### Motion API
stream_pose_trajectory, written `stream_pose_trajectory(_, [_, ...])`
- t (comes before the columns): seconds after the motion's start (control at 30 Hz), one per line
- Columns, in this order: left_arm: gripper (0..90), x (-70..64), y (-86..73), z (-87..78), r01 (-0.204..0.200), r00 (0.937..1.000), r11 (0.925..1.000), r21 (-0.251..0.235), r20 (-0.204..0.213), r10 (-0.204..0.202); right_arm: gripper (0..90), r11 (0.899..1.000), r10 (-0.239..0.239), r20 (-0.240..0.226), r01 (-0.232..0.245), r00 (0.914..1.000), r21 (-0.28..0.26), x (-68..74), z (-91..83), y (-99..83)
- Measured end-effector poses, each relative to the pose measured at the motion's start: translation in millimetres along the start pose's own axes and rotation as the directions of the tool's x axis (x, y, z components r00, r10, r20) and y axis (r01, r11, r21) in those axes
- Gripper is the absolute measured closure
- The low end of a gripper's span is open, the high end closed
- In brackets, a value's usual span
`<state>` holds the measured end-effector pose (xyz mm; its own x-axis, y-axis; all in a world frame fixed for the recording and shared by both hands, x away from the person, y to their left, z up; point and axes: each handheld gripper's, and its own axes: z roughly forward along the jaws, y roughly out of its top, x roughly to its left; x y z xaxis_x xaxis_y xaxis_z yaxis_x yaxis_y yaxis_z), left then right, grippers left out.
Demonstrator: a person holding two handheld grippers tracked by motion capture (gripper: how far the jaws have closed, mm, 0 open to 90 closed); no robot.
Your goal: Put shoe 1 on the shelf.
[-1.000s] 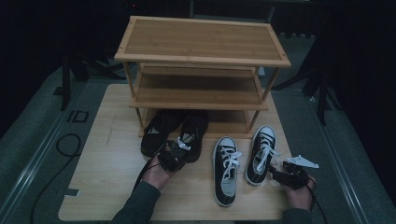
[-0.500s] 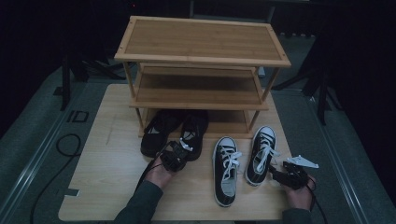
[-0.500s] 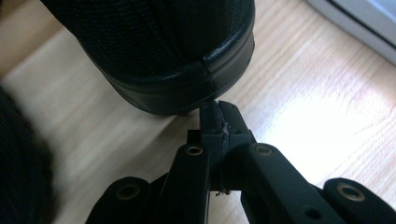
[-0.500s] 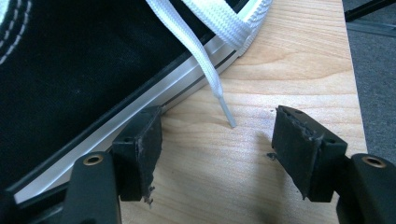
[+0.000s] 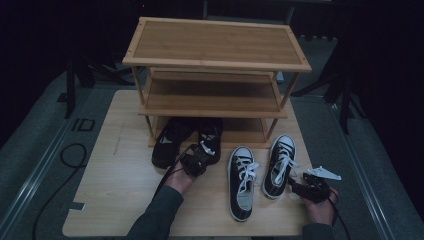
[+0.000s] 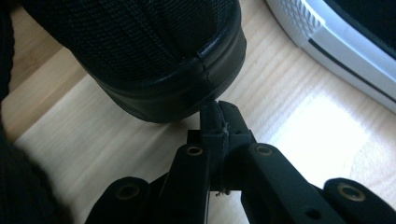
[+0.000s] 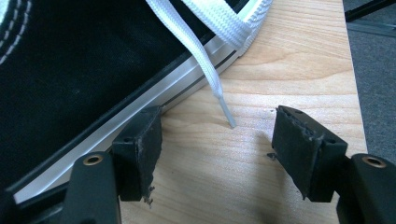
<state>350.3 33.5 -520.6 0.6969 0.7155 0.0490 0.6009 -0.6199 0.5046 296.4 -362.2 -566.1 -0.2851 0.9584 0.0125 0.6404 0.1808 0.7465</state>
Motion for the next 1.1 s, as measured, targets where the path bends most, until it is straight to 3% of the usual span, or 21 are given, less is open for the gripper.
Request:
stream_pose_trajectory(0.4, [90.0, 13.3, 22.6, 14.3, 0.017, 0.9994, 0.9998, 0.009, -0.030, -0.017, 32.8, 1.000, -0.001, -0.001, 0.001, 1.0000, 0.000, -0.2, 0.1, 0.1])
stream_pose_trajectory(0.67, [90.0, 25.0, 33.1, 17.2, 0.044, 0.9987, 0.9990, 0.005, -0.025, -0.043, 32.8, 1.000, -0.001, -0.001, 0.001, 1.0000, 0.000, -0.3, 0.2, 0.2])
stream_pose_trajectory(0.83, [90.0, 26.6, 33.0, 17.8, 0.044, 0.9989, 0.9990, -0.002, -0.017, -0.044, 32.7, 1.000, -0.001, -0.002, 0.001, 1.0000, 0.000, -0.3, 0.1, 0.1])
stream_pose_trajectory(1.1, [90.0, 28.5, 19.3, 12.6, 0.046, 0.9988, 0.9989, 0.008, -0.018, -0.046, 32.7, 1.000, -0.002, -0.003, 0.002, 1.0000, -0.001, -0.5, 0.3, 0.2])
